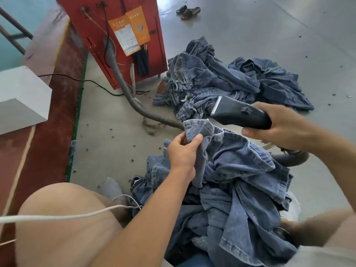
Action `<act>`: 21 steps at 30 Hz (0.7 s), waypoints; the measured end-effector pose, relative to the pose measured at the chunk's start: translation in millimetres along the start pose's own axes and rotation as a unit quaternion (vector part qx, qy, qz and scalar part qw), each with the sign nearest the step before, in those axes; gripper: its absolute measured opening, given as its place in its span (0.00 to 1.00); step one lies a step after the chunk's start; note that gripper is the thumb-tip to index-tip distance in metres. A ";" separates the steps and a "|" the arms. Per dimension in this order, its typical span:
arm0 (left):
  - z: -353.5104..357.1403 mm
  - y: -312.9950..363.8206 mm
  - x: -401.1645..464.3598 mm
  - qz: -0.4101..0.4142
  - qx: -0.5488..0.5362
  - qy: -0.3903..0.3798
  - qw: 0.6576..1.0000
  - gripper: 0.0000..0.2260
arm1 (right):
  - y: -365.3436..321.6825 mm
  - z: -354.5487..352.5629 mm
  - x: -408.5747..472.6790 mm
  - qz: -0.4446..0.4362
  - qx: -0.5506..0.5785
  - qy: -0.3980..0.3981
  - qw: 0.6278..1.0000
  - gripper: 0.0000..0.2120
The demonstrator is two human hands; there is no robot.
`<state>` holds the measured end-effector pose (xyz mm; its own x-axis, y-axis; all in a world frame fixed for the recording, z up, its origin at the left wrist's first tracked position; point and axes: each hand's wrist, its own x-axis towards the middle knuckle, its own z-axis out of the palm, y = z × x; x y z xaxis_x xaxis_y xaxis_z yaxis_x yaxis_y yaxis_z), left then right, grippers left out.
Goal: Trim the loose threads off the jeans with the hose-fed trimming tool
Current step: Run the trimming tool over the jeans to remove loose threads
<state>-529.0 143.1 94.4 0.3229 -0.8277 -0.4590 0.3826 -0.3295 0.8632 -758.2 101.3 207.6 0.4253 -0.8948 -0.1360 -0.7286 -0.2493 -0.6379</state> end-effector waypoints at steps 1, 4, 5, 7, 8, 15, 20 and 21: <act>-0.7 0.7 1.9 0.001 0.003 0.015 1.000 0.14 | 0.3 0.1 -1.2 0.003 -0.003 -0.022 1.000 0.12; -0.1 1.3 0.3 0.016 0.013 -0.007 1.000 0.06 | -0.6 6.9 1.8 0.019 -0.026 -0.062 0.998 0.10; 0.9 0.0 -2.5 0.027 0.014 -0.041 0.999 0.05 | -1.9 10.0 5.0 0.027 -0.029 -0.065 0.997 0.09; 2.5 -5.6 -10.2 0.043 0.024 -0.132 0.990 0.06 | -6.3 16.1 13.5 0.038 -0.038 -0.053 0.997 0.09; 3.3 -9.7 -14.0 0.049 0.044 -0.176 0.982 0.07 | -8.3 18.0 17.4 0.040 -0.040 -0.038 0.998 0.09; -9.4 -11.6 -12.0 0.142 0.169 -0.180 0.959 0.25 | 6.1 -0.6 23.3 0.046 0.065 0.096 0.992 0.09; -34.8 -12.0 -14.8 0.295 0.538 -0.370 0.697 0.20 | 14.3 0.6 16.3 0.058 0.044 0.077 0.994 0.10; -37.7 -17.4 -20.0 0.272 0.584 -0.409 0.647 0.19 | 14.7 2.8 15.1 0.061 0.029 0.069 0.995 0.10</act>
<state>-509.4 182.5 80.6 -0.6133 -0.7716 -0.1687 -0.6639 0.3878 0.6394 -761.0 85.2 194.0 0.2544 -0.9606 -0.1121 -0.7362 -0.1172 -0.6666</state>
